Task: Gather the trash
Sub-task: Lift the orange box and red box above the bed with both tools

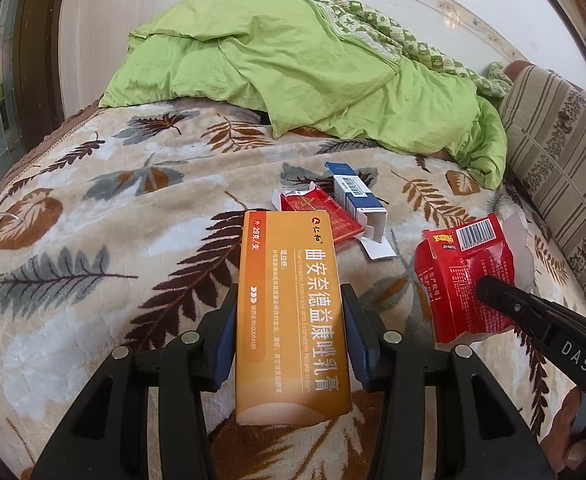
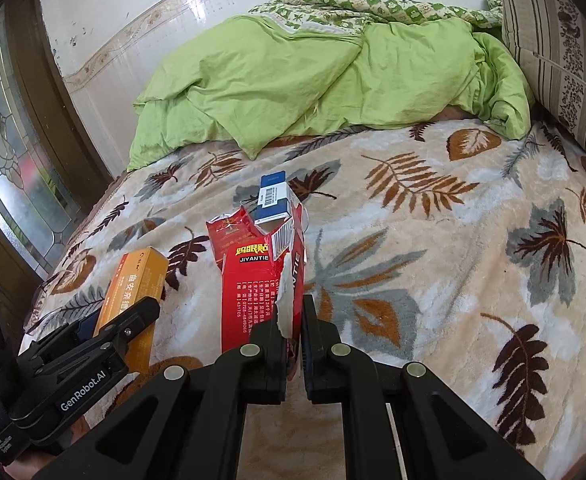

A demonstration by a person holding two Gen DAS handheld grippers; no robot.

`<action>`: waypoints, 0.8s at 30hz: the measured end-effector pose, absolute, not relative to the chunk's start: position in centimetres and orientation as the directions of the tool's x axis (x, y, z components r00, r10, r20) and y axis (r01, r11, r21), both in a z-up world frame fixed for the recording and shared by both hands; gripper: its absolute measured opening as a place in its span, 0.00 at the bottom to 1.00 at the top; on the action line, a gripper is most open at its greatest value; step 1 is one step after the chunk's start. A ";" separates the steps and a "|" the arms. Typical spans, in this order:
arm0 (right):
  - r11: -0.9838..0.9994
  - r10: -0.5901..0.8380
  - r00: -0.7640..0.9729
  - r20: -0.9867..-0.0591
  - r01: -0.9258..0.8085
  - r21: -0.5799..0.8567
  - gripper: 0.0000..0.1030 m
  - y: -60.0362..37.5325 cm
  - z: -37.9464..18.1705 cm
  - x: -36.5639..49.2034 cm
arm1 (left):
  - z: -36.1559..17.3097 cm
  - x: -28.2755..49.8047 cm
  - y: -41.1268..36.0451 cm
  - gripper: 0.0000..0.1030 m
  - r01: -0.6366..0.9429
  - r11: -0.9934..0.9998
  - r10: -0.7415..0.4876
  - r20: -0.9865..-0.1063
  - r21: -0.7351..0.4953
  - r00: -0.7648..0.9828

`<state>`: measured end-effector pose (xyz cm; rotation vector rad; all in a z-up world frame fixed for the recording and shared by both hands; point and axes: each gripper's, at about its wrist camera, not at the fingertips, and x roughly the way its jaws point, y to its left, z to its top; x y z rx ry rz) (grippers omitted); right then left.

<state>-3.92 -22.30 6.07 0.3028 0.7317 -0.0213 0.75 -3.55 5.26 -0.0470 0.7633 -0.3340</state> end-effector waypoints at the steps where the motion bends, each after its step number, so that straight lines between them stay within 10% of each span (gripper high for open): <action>1: 0.956 0.086 0.747 -0.659 0.124 0.265 0.06 -22.2 6.2 -4.0 | 5.4 0.6 -3.5 0.44 0.280 0.946 -0.313 -0.669 -0.161 0.674; 24: 0.962 0.061 0.789 -0.611 0.117 0.248 0.06 -20.1 10.1 -6.4 | 9.0 -3.2 -1.6 0.44 0.293 0.947 -0.310 -0.616 -0.133 0.724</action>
